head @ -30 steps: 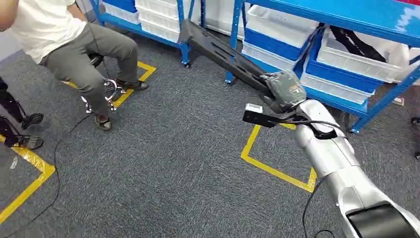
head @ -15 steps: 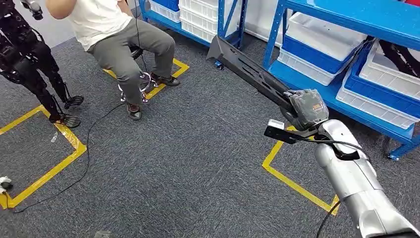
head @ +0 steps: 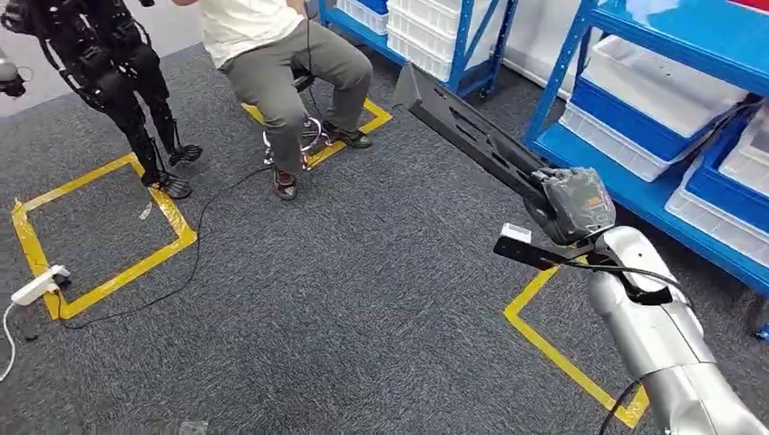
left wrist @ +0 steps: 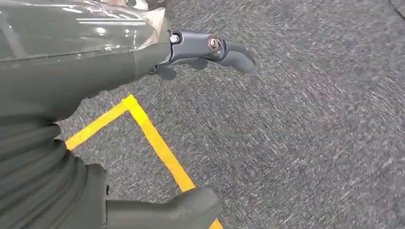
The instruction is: Take the parts from the cabinet and place them on the table.
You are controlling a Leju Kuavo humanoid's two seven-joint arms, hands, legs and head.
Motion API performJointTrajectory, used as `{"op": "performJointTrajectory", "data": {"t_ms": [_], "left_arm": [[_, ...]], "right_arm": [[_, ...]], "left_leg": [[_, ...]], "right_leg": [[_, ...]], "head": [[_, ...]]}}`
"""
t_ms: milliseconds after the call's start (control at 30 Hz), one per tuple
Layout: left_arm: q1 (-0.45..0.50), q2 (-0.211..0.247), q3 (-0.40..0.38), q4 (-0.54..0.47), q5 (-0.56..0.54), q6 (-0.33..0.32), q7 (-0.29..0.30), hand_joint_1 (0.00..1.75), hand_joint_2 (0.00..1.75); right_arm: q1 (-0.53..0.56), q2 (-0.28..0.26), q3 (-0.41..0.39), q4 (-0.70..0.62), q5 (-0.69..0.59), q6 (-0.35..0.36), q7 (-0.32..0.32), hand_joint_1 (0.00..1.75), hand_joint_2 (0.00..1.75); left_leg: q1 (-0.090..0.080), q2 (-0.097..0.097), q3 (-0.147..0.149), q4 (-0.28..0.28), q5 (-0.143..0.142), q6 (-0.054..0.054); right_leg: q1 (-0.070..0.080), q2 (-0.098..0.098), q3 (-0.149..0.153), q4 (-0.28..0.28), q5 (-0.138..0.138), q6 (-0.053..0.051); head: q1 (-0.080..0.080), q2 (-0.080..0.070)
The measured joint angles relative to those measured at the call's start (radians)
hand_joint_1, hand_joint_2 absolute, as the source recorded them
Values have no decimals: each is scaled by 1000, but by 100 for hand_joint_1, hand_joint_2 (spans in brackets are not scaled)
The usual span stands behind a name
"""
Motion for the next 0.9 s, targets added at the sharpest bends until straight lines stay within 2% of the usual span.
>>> {"op": "performJointTrajectory", "data": {"t_ms": [33,67,100,133,167,233,267,300,367,400,433,467,533,567,600,633,667,700,733,767,800,833,867,900], "left_arm": [[7,3,8,0,18,0,-8,0,175],[17,5,21,0,34,1,-15,0,175],[24,3,32,0,48,2,-20,0,175],[23,5,41,0,56,5,-21,0,175],[19,6,47,0,56,7,-23,0,175],[18,4,53,0,61,8,-26,0,175],[21,3,58,0,61,9,-26,0,175],[26,3,61,0,61,9,-26,0,175],[35,1,66,0,63,9,-26,0,175],[35,1,69,0,63,9,-26,0,175],[34,0,70,0,63,9,-26,0,175],[33,-1,73,0,63,9,-26,0,175],[39,-2,76,0,63,10,-26,0,175],[44,-2,77,0,63,10,-24,0,175],[48,-1,79,0,64,11,-22,0,175],[48,-3,80,1,64,12,-22,0,175],[45,-3,84,1,64,12,-21,0,175],[42,-3,85,1,64,12,-20,0,175],[41,-4,85,1,64,12,-20,0,175],[41,-5,85,1,64,12,-19,0,175],[43,-5,85,1,64,12,-19,0,175],[43,-5,86,1,64,12,-19,0,175],[43,-5,88,1,65,13,-18,0,175],[42,-5,88,1,65,13,-18,0,175]], "right_arm": [[-19,22,8,9,13,3,-1,175,175],[-52,53,21,28,25,4,-2,175,175],[-85,84,38,56,38,5,-2,175,175],[-108,113,54,74,44,4,-3,175,175],[-120,125,62,89,48,4,-8,175,175],[-139,142,74,123,49,4,-8,175,175],[-142,151,79,140,49,3,-6,175,175],[-147,158,83,148,48,3,-7,175,175],[-163,173,92,161,47,2,-10,175,175],[-173,176,96,165,47,1,-10,175,175],[-184,179,100,169,47,1,-10,175,175],[-195,182,103,178,47,1,-13,175,175],[-202,195,106,185,46,0,-15,175,175],[-205,201,109,189,46,-1,-16,175,175],[-210,209,111,195,47,-2,-16,175,175],[-212,219,114,196,46,-2,-19,175,175],[-214,220,116,200,47,-3,-19,175,175],[-215,221,119,201,47,-3,-20,175,175],[-215,221,121,206,47,-3,-20,175,175],[-215,222,123,209,47,-3,-20,175,175],[-215,225,125,212,47,-3,-20,175,175],[-215,225,126,214,47,-3,-20,175,175],[-215,227,128,216,47,-3,-20,175,175],[-216,228,128,216,47,-3,-20,175,175]], "left_leg": [[-3,-9,-2,-1,2,3],[1,-17,6,-12,9,13],[3,-20,8,-16,15,16],[7,-26,5,-16,22,27],[7,-37,1,-16,24,30],[7,-83,-7,-15,31,33],[7,-104,-9,-15,34,31],[8,-121,-10,-15,37,29],[9,-151,-10,-15,42,22],[11,-164,-11,-15,45,19],[8,-175,-16,-13,49,13],[7,-187,-22,-13,51,7],[13,-207,-31,-19,61,-6],[12,-220,-37,-21,67,-15],[12,-181,-47,-1,54,-14],[8,-127,-63,37,23,-16],[9,-94,-95,103,-17,-21],[13,-79,-133,183,-56,-25],[18,-73,-176,269,-88,-30],[23,-71,-193,302,-93,-34],[30,-68,-188,292,-79,-40],[39,-60,-162,241,-49,-47],[47,-44,-114,155,-12,-55],[54,-4,-58,64,20,-64]], "right_leg": [[0,-8,0,-1,1,2],[2,-5,-3,5,-3,8],[-7,49,-19,21,-14,12],[-10,91,-38,75,-47,6],[-11,107,-66,144,-78,2],[-12,120,-132,305,-135,1],[-12,122,-142,328,-136,6],[-12,123,-128,301,-122,13],[-17,136,-45,134,-54,28],[-19,176,-2,45,-23,31],[-21,220,12,-1,-22,27],[-15,200,8,-4,-16,18],[-6,184,14,-4,-11,10],[-9,170,16,-11,-3,1],[-31,152,18,-20,8,-6],[-31,148,18,-24,11,-18],[-27,136,18,-24,11,-21],[-25,121,17,-24,10,-22],[-23,102,16,-24,9,-23],[-23,88,15,-24,9,-23],[-24,73,15,-23,9,-22],[-25,62,14,-23,8,-21],[-27,49,14,-21,4,-14],[-28,38,14,-15,-1,-6]], "head": [[5,0],[4,0],[3,0],[2,0],[5,0],[4,0],[5,0],[5,0],[4,0],[5,0],[5,0],[4,0],[4,0],[4,0],[1,0],[-1,0],[-6,0],[-5,0],[-5,0],[-5,0],[-6,0],[-6,0],[-5,0],[-6,0]]}}
